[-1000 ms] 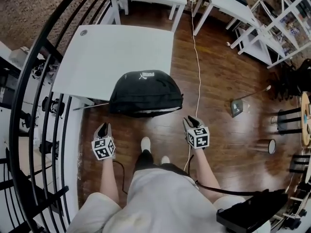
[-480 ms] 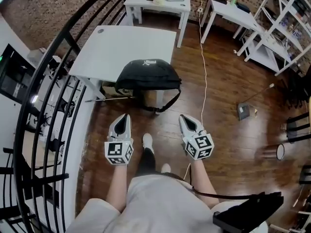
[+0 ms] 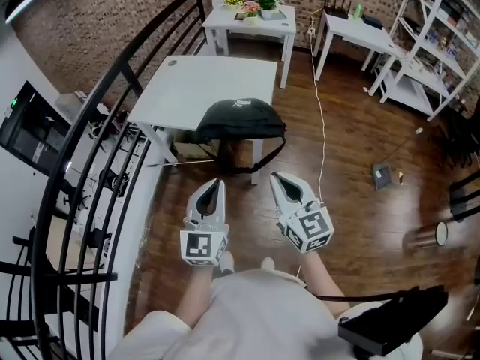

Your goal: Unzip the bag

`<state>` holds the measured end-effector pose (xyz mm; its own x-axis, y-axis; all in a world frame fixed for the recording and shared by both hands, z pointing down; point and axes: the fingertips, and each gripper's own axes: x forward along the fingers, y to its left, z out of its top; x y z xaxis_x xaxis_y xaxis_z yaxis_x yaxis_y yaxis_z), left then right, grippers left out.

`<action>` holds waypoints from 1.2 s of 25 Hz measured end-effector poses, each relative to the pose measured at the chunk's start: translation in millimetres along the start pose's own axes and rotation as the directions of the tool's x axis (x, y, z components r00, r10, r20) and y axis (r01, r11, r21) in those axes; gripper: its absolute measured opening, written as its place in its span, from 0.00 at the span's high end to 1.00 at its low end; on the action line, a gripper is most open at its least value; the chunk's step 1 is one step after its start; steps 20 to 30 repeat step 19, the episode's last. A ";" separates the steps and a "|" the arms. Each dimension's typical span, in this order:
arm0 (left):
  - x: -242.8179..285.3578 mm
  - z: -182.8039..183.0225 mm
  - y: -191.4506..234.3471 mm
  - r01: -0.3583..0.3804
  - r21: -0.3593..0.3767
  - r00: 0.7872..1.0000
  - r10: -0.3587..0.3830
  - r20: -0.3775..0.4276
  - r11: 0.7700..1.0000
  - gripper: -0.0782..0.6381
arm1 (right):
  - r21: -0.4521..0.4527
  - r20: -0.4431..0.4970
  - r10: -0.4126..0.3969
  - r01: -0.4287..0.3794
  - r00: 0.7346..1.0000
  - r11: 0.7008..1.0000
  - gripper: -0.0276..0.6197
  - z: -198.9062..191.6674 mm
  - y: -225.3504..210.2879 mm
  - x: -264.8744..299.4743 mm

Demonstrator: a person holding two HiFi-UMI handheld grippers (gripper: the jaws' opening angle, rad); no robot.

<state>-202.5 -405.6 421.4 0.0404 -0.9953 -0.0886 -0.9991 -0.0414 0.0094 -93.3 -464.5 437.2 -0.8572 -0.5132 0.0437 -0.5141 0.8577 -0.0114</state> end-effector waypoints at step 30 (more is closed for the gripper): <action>-22.9 18.3 44.3 -0.013 -0.059 1.000 0.014 0.008 0.998 0.87 | 0.006 -0.028 -0.055 0.055 0.998 0.998 0.97 12.2 36.0 30.3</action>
